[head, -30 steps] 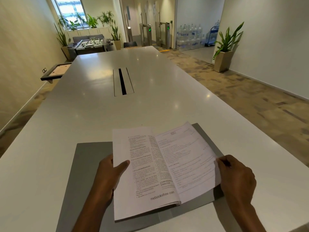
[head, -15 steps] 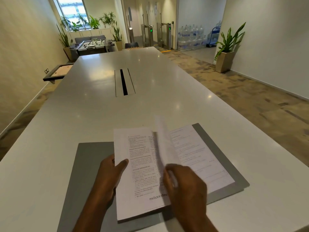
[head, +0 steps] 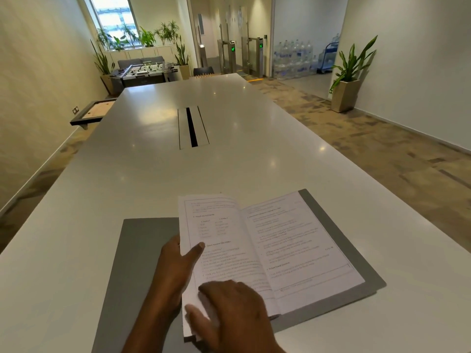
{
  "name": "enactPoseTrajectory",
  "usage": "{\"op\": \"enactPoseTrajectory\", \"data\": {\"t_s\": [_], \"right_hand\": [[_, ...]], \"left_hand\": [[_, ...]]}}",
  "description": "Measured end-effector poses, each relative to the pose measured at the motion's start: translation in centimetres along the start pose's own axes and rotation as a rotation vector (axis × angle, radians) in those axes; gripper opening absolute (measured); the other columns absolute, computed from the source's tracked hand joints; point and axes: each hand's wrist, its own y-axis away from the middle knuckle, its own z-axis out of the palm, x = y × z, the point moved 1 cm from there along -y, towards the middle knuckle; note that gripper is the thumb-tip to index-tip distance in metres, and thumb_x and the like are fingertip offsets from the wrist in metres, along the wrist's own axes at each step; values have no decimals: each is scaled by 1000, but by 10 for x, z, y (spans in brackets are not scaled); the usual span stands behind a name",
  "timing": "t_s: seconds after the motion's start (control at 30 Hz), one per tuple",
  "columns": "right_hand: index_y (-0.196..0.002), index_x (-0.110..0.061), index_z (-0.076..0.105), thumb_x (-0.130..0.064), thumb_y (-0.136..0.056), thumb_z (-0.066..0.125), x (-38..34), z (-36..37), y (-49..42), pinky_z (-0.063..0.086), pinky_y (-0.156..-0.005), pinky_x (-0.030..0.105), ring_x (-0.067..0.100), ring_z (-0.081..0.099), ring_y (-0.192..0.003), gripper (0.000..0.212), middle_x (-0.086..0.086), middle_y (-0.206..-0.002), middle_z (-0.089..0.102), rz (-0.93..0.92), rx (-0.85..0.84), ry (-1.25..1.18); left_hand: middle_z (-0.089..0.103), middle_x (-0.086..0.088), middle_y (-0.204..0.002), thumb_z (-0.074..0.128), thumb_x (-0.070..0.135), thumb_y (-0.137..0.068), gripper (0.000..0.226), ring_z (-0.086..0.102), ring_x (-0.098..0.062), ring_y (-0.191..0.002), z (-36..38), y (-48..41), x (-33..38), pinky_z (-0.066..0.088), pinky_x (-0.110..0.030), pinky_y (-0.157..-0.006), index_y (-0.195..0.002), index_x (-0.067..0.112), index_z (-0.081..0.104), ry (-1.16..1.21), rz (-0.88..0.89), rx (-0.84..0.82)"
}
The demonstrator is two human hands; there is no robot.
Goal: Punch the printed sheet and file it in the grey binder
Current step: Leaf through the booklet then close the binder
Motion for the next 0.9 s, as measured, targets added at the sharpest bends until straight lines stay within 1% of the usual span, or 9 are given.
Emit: {"op": "enactPoseTrajectory", "data": {"t_s": [0.1, 0.17, 0.2, 0.27, 0.33, 0.43, 0.5, 0.73, 0.9], "right_hand": [[-120, -36, 69, -71, -91, 45, 26, -29, 3, 54, -87, 23, -1, 67, -94, 51, -17, -108, 74, 235, 170, -175], [-134, -33, 60, -59, -93, 57, 59, -45, 8, 54, -99, 32, 4, 62, -110, 49, -12, -125, 67, 372, 230, -170], [-141, -29, 55, -54, -93, 63, 76, -53, 12, 51, -104, 35, 9, 59, -118, 54, -7, -134, 63, 450, 226, -106], [-147, -17, 48, -48, -89, 70, 114, -63, 22, 49, -106, 42, 23, 55, -128, 70, 5, -143, 57, 601, 193, 70], [-146, -8, 44, -51, -83, 75, 146, -68, 38, 51, -102, 49, 34, 56, -126, 82, 16, -141, 57, 750, 135, 251], [-151, -2, 35, -58, -76, 77, 179, -69, 60, 47, -101, 54, 43, 51, -126, 102, 24, -143, 52, 916, 67, 361], [-154, -1, 31, -58, -75, 78, 188, -64, 68, 45, -103, 55, 44, 47, -128, 108, 26, -142, 51, 957, 39, 349], [-150, -1, 36, -50, -78, 81, 195, -63, 67, 46, -101, 52, 40, 47, -123, 98, 24, -132, 54, 974, 30, 236], [-136, -2, 52, -41, -77, 85, 194, -67, 61, 49, -95, 48, 38, 50, -119, 78, 21, -124, 56, 982, 25, 153]], "left_hand": [[79, 5, -112, 71, 19, -97, 26, 79, -11, -90, -1, 0, 1, 63, -25, -68, -123, 22, 69, -12, 6, -5], [78, 5, -115, 71, 21, -97, 31, 79, -12, -93, 0, 1, 1, 62, -24, -69, -128, 20, 68, -38, 17, -1], [78, 5, -116, 71, 21, -97, 33, 78, -12, -94, 0, 1, 0, 62, -22, -69, -129, 19, 68, -43, 19, 1], [77, 7, -116, 71, 20, -97, 35, 77, -11, -96, 0, 0, 0, 60, -18, -66, -131, 19, 67, -43, 23, 5], [77, 7, -117, 71, 20, -97, 36, 76, -10, -97, -1, 0, -2, 60, -16, -65, -133, 19, 66, -57, 30, 9], [76, 7, -118, 71, 20, -97, 37, 76, -9, -98, -2, -1, -4, 59, -16, -65, -134, 18, 66, -68, 34, 18], [76, 7, -117, 71, 20, -97, 36, 75, -9, -97, -2, 0, -6, 58, -16, -65, -133, 19, 66, -69, 32, 21], [75, 7, -118, 71, 20, -97, 36, 75, -10, -98, -2, 0, -8, 58, -18, -66, -133, 19, 66, -68, 27, 20], [76, 4, -120, 71, 21, -97, 38, 75, -14, -100, -2, -1, -7, 60, -26, -72, -134, 19, 65, -65, 22, 19]]}}
